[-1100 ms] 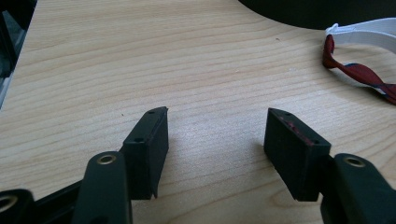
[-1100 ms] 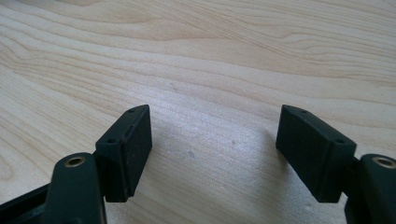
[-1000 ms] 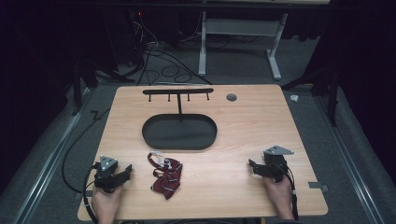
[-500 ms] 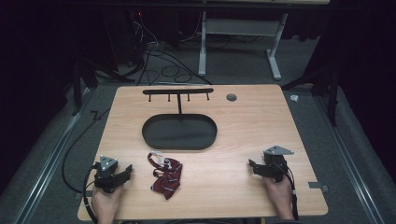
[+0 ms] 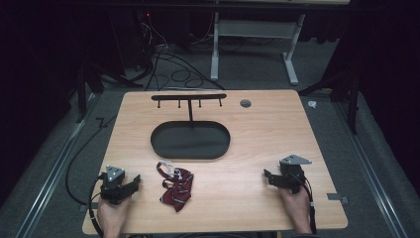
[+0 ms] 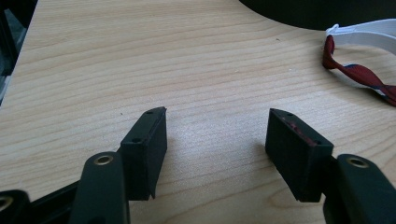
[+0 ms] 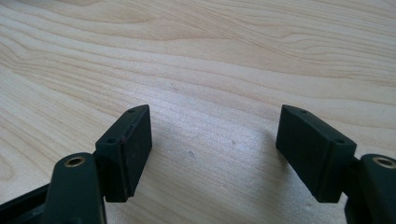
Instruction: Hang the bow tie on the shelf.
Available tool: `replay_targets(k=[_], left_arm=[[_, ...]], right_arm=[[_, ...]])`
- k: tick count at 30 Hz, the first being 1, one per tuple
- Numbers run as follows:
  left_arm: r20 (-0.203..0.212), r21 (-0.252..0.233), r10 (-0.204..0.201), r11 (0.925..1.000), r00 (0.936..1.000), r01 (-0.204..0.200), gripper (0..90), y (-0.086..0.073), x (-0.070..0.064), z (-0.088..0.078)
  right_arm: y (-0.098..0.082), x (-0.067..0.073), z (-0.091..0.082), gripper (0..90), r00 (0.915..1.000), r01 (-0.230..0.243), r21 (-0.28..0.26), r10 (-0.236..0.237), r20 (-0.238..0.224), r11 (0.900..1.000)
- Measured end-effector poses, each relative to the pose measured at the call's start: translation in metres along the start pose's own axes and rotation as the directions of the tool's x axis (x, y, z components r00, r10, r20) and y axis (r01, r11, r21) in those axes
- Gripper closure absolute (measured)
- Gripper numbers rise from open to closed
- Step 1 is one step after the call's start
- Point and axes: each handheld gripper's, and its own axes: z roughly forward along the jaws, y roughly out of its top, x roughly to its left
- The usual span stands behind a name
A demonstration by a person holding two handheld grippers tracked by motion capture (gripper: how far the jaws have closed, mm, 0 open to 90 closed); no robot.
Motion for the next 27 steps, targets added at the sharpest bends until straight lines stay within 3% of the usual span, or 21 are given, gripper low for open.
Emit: replay_targets(k=[5,10,14,16,27], left_arm=[[0.006,0.0,-0.017,0.9999,0.9998,0.017,37.7,0.001,-0.001,0.001],[-0.007,0.013,-0.005,0.9999,1.0,0.005,38.3,0.003,-0.003,0.001],[0.031,0.027,-0.033,0.9991,0.999,0.032,41.7,0.006,-0.004,0.0],[0.042,0.036,-0.013,0.9993,0.999,0.011,42.5,0.01,-0.008,-0.001],[0.083,0.044,0.003,0.999,0.9965,-0.007,43.5,0.022,-0.025,0.002]], right_arm=[[0.0,0.0,0.0,28.3,1.0,0.001,-0.001,-0.001,-0.001,1.0],[0.0,0.0,0.0,28.3,1.0,0.003,-0.001,-0.003,-0.001,1.0],[0.0,0.0,0.0,28.3,1.0,0.002,-0.001,-0.002,0.0,1.0],[0.0,0.0,0.0,28.3,1.0,0.002,-0.001,-0.002,-0.001,1.0],[0.0,0.0,0.0,28.3,1.0,0.002,-0.002,-0.002,-0.002,1.0]])
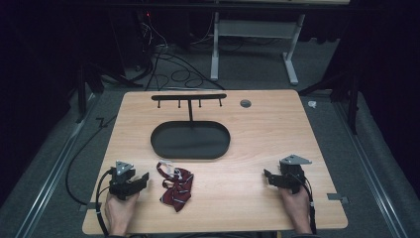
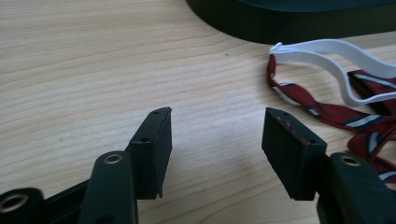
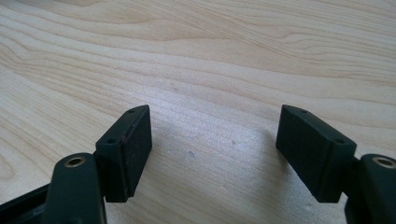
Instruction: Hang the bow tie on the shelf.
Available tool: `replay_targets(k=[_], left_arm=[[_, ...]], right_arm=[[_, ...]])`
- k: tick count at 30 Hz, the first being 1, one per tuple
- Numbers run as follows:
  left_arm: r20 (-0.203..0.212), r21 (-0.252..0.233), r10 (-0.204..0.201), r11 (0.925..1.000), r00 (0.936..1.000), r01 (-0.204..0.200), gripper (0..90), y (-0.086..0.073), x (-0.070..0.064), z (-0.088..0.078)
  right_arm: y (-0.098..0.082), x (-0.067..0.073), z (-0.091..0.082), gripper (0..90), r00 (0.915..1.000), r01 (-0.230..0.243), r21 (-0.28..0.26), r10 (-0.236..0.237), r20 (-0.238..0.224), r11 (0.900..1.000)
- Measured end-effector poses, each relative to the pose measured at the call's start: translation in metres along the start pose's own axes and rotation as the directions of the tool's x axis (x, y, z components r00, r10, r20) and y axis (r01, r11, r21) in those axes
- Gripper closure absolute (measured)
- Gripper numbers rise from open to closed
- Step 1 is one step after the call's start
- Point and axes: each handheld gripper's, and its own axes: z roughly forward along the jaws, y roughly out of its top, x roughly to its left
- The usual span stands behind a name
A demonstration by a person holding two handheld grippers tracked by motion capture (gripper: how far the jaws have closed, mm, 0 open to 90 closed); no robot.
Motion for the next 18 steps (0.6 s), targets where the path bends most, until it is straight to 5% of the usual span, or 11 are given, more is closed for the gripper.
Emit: replay_targets(k=[5,11,18], left_arm=[[0.025,-0.008,0.002,1.0,0.9997,-0.001,44.9,0.006,-0.009,0.004],[0.015,0.009,0.05,0.9987,0.9986,-0.05,44.9,0.016,-0.02,0.012],[0.026,0.006,0.021,0.9998,0.9994,-0.021,47.9,0.026,-0.024,0.022]], right_arm=[[0.0,0.0,0.0,28.3,1.0,-0.002,0.0,0.002,0.0,1.0],[0.0,0.0,0.0,28.2,1.0,-0.002,0.001,0.002,0.0,1.0],[0.0,0.0,0.0,28.2,1.0,0.001,0.0,-0.001,0.0,1.0]])
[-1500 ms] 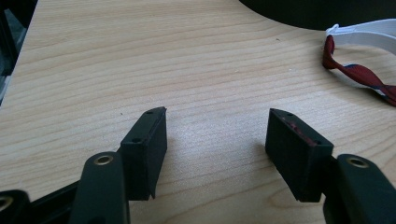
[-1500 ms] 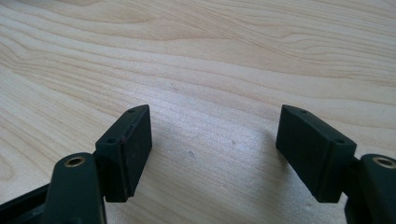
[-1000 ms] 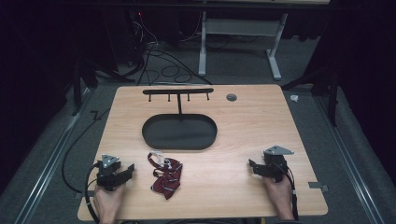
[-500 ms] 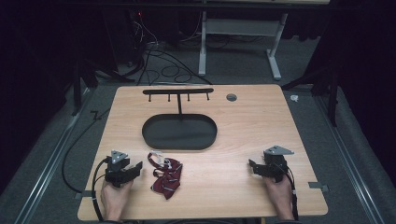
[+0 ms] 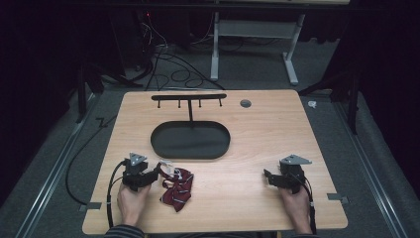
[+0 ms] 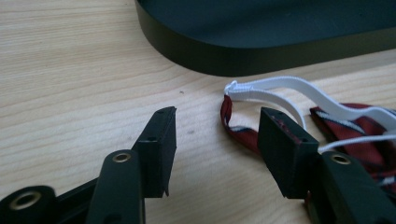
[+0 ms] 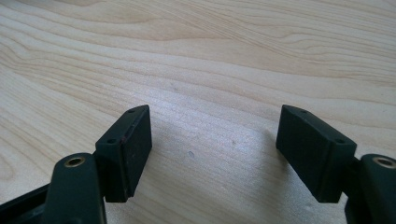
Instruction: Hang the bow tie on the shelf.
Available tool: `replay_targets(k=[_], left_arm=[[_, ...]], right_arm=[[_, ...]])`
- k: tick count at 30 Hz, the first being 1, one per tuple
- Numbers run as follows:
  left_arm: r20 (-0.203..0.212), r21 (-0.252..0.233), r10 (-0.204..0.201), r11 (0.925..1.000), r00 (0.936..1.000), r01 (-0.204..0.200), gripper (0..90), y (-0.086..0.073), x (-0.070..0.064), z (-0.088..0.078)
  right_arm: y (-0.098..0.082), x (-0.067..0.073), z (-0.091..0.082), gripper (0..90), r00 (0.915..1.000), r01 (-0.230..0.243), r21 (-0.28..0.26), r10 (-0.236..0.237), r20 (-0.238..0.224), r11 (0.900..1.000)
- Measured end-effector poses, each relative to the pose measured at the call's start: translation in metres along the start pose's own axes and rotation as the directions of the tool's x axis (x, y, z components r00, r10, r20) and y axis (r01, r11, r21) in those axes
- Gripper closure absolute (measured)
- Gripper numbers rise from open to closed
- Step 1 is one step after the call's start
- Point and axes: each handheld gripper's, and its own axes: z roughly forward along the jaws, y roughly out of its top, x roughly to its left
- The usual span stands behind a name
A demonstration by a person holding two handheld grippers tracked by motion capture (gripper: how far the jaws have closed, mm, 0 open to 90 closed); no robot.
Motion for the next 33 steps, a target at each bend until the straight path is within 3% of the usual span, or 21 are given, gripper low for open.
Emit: replay_targets(k=[8,15,22,28,33], left_arm=[[-0.005,0.014,-0.032,0.9994,0.9995,0.032,55.4,0.006,0.0,0.016],[-0.052,0.045,0.039,0.9983,0.9979,-0.037,64.2,0.005,-0.005,0.02],[-0.027,0.057,0.088,0.9946,0.9957,-0.086,84.3,0.007,-0.01,0.02],[0.004,0.067,0.078,0.9947,0.9969,-0.079,87.6,0.008,-0.008,0.02],[0.028,0.04,0.066,0.9969,0.9974,-0.067,87.9,0.01,-0.007,0.013]], right_arm=[[0.0,0.0,0.0,28.1,1.0,-0.001,0.0,0.001,-0.001,1.0],[0.0,0.0,0.0,28.1,1.0,0.0,0.001,0.0,-0.002,1.0],[0.0,0.0,0.0,28.0,1.0,0.0,0.001,0.0,-0.002,1.0],[0.0,0.0,0.0,28.0,1.0,0.001,0.001,-0.001,-0.002,1.0],[0.0,0.0,0.0,28.0,1.0,-0.002,0.001,0.002,-0.002,1.0]])
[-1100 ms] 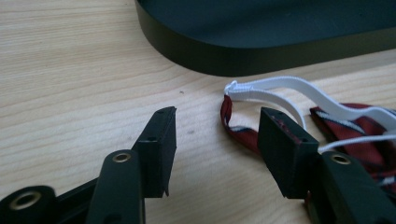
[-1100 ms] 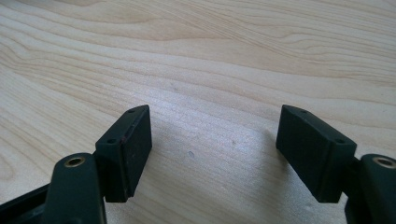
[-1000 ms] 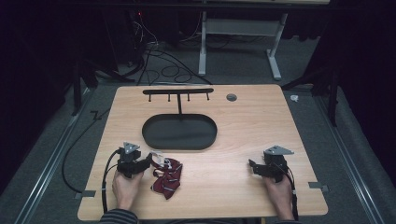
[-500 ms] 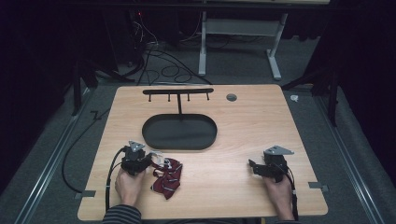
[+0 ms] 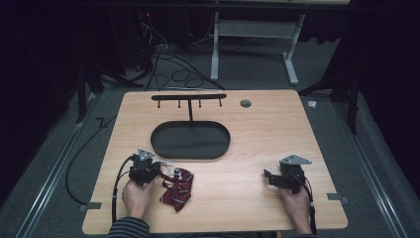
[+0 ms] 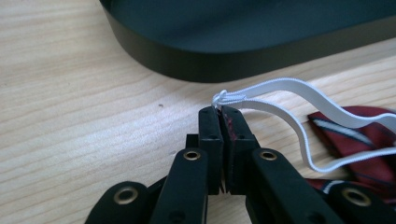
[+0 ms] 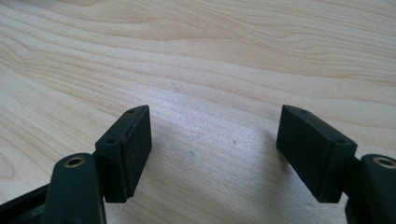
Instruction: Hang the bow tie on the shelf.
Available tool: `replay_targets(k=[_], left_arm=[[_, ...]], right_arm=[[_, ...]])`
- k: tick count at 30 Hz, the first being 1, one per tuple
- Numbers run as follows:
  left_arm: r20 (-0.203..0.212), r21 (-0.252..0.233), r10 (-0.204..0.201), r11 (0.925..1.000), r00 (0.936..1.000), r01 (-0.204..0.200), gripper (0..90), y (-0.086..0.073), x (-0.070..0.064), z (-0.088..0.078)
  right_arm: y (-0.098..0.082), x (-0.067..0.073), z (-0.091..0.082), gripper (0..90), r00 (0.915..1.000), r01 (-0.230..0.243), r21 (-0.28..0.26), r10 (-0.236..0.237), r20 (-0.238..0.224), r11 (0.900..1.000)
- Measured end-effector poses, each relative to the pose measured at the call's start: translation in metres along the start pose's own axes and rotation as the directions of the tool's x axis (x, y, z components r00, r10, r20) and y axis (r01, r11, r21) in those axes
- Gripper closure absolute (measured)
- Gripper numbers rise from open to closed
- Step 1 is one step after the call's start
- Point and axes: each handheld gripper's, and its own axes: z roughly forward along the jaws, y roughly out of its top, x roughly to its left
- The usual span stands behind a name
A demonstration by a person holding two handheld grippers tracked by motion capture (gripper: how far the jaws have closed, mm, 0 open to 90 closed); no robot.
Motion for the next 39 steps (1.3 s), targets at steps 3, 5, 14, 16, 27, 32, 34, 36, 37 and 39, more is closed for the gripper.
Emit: replay_targets(k=[3,5,14,16,27,32,34,36,37,39], left_arm=[[0.014,-0.028,0.002,0.9996,0.9999,-0.002,87.9,0.004,0.0,-0.009],[0.025,-0.045,0.001,0.999,0.9997,0.0,88.0,0.007,0.001,-0.015],[0.047,-0.117,0.039,0.9926,0.9981,-0.033,88.0,0.025,-0.006,-0.041],[0.052,-0.134,0.045,0.9903,0.9976,-0.037,88.0,0.03,-0.008,-0.047],[0.057,-0.19,0.094,0.9785,0.994,-0.081,88.0,0.056,-0.016,-0.07],[0.06,-0.205,0.111,0.974,0.992,-0.097,88.0,0.067,-0.019,-0.077],[0.061,-0.216,0.124,0.9703,0.9905,-0.108,88.0,0.072,-0.021,-0.081],[0.061,-0.229,0.133,0.9666,0.9892,-0.116,88.0,0.077,-0.024,-0.084],[0.061,-0.231,0.138,0.9654,0.9885,-0.121,88.0,0.08,-0.025,-0.086],[0.066,-0.24,0.146,0.9626,0.987,-0.127,88.0,0.086,-0.026,-0.089]], right_arm=[[0.0,0.0,0.0,28.0,1.0,0.0,0.0,0.0,0.0,1.0],[0.0,0.0,0.0,28.0,1.0,0.0,0.0,0.0,0.0,1.0],[0.0,0.0,0.0,28.1,1.0,0.0,0.0,0.0,0.0,1.0],[0.0,0.0,0.0,28.1,1.0,0.0,-0.001,0.0,0.0,1.0],[0.0,0.0,0.0,28.1,1.0,-0.002,-0.001,0.002,-0.001,1.0],[0.0,0.0,0.0,28.1,1.0,-0.004,-0.002,0.004,-0.003,1.0],[0.0,0.0,0.0,28.1,1.0,-0.004,-0.002,0.004,-0.003,1.0],[0.0,0.0,0.0,28.0,1.0,-0.004,-0.002,0.004,-0.003,1.0],[0.0,0.0,0.0,28.0,1.0,-0.004,-0.002,0.004,-0.003,1.0],[0.0,0.0,0.0,28.0,1.0,-0.004,-0.002,0.004,-0.004,1.0]])
